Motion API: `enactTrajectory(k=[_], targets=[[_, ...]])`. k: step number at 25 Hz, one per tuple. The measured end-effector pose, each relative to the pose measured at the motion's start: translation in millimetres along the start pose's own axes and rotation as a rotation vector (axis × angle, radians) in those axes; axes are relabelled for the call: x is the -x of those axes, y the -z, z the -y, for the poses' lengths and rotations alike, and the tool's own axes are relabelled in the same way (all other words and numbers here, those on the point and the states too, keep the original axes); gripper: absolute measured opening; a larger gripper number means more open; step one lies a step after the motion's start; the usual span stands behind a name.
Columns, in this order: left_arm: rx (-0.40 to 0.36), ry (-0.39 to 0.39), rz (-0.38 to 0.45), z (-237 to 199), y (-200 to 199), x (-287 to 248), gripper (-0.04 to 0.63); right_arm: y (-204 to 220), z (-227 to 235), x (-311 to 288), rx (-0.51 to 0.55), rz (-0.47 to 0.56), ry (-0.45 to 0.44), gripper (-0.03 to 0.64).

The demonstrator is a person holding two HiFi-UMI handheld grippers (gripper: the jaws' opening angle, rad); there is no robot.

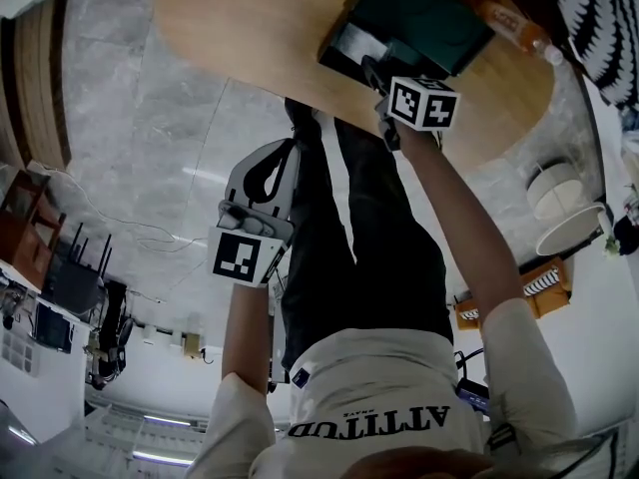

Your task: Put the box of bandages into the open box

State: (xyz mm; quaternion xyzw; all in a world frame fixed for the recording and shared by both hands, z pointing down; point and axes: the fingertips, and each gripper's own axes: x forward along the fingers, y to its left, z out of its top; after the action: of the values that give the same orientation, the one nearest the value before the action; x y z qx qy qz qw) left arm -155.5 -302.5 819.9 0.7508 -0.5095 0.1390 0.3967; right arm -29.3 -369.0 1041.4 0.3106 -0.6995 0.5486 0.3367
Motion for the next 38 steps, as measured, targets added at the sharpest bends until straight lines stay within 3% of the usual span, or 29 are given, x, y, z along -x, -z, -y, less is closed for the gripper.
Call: enactTrajectory(k=[2, 5, 10, 15, 21, 28, 32, 38], targets=[[0.005, -0.001, 0.000, -1.4, -0.9, 2.0, 0.021, 4.4, 2.5, -0.5, -0.019, -0.027, 0.017, 0.218], [0.016, -0.007, 0.002, -1.3, -9.0, 7.5, 0.021, 10.6, 5.3, 9.2, 0.000, -0.047, 0.077, 0.253], [-0.019, -0.015, 0.025, 6.3, -32.8, 27.5, 0.021, 13.8, 3.1, 49.2, -0.005, -0.041, 0.152, 0.264], [-0.046, -0.016, 0.060, 24.8, -67.0, 47.4, 0.021, 2.2, -35.3, 100.3, 0.044, 0.001, 0.067, 0.261], [-0.097, 0.009, 0.089, 67.5, -109.2, 82.4, 0.021, -29.2, -97.4, 201.1, 0.172, 0.118, -0.036, 0.153], [-0.093, 0.077, 0.151, 113.5, -153.1, 133.4, 0.021, -53.6, -150.7, 325.7, 0.276, 0.290, -0.055, 0.048], [-0.131, 0.102, 0.189, 131.4, -172.0, 174.1, 0.021, -40.7, -184.2, 386.6, 0.345, 0.375, -0.056, 0.030], [-0.126, 0.188, 0.248, 144.8, -170.6, 235.3, 0.021, 7.1, -222.7, 435.2, 0.506, 0.436, -0.017, 0.023]])
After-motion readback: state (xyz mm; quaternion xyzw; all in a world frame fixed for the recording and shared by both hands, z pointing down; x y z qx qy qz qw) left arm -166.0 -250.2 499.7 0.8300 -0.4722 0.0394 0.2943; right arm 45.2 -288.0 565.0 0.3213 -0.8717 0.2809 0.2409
